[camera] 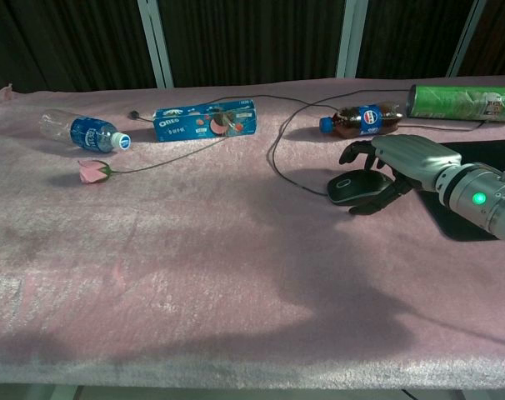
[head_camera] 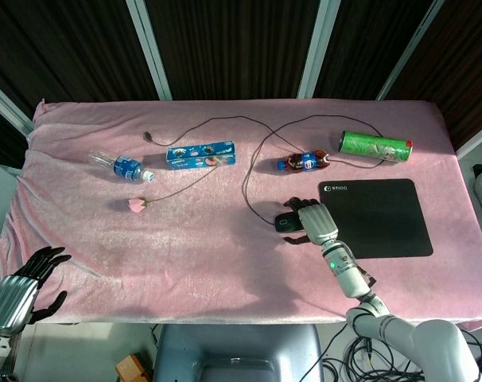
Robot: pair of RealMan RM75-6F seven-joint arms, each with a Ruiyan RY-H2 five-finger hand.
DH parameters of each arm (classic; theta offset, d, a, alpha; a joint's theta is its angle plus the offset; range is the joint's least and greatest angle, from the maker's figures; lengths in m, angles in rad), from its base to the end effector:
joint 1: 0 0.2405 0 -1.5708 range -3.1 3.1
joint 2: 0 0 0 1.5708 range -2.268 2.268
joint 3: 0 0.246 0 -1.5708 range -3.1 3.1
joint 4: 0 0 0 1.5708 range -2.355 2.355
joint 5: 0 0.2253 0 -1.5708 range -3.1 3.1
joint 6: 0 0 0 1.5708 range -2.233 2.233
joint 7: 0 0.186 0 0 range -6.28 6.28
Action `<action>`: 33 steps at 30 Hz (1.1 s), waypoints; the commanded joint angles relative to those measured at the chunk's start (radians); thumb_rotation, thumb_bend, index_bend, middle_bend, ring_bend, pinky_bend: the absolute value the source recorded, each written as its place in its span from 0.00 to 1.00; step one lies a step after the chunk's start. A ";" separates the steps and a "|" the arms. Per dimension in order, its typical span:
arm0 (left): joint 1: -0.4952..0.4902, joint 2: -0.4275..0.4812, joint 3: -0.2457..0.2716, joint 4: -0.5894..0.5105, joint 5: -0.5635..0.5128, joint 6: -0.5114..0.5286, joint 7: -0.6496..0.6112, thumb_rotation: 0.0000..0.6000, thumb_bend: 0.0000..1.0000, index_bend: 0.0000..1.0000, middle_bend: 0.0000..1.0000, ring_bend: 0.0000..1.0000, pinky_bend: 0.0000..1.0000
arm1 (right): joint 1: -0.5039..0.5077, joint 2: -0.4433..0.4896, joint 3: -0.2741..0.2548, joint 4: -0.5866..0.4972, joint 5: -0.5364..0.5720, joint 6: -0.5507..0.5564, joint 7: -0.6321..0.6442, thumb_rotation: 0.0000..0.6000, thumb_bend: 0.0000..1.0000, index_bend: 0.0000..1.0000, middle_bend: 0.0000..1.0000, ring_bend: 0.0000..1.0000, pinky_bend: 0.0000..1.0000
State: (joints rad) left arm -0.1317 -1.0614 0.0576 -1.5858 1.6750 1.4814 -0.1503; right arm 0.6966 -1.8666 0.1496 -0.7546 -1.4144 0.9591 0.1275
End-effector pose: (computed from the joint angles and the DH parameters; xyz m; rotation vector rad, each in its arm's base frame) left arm -0.2925 0.2103 0.1295 -1.5982 -0.9514 -0.9897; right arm -0.2129 -0.4129 -0.0839 1.7803 -0.9349 0.9413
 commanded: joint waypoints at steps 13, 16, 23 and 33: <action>-0.003 0.003 0.000 0.002 0.001 -0.001 -0.012 1.00 0.35 0.22 0.14 0.10 0.43 | -0.003 -0.007 0.004 0.000 0.012 0.009 -0.020 1.00 0.26 0.42 0.34 0.37 0.43; -0.001 0.004 0.000 0.002 0.000 0.002 -0.015 1.00 0.35 0.22 0.14 0.10 0.43 | -0.007 -0.017 0.006 0.014 0.017 0.020 -0.044 1.00 0.26 0.48 0.37 0.43 0.49; 0.001 0.005 0.001 0.003 0.003 0.007 -0.017 1.00 0.35 0.22 0.14 0.10 0.43 | -0.015 -0.057 0.024 0.082 0.039 0.053 -0.114 1.00 0.30 0.63 0.48 0.57 0.65; 0.001 0.006 0.000 0.003 0.000 0.005 -0.021 1.00 0.35 0.22 0.14 0.10 0.43 | -0.035 -0.103 0.048 0.183 0.030 0.187 -0.082 1.00 0.57 0.81 0.59 0.70 0.78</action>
State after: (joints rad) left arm -0.1311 -1.0555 0.0577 -1.5830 1.6748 1.4868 -0.1715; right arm 0.6704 -1.9658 0.1896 -0.5786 -1.3823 1.1190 0.0334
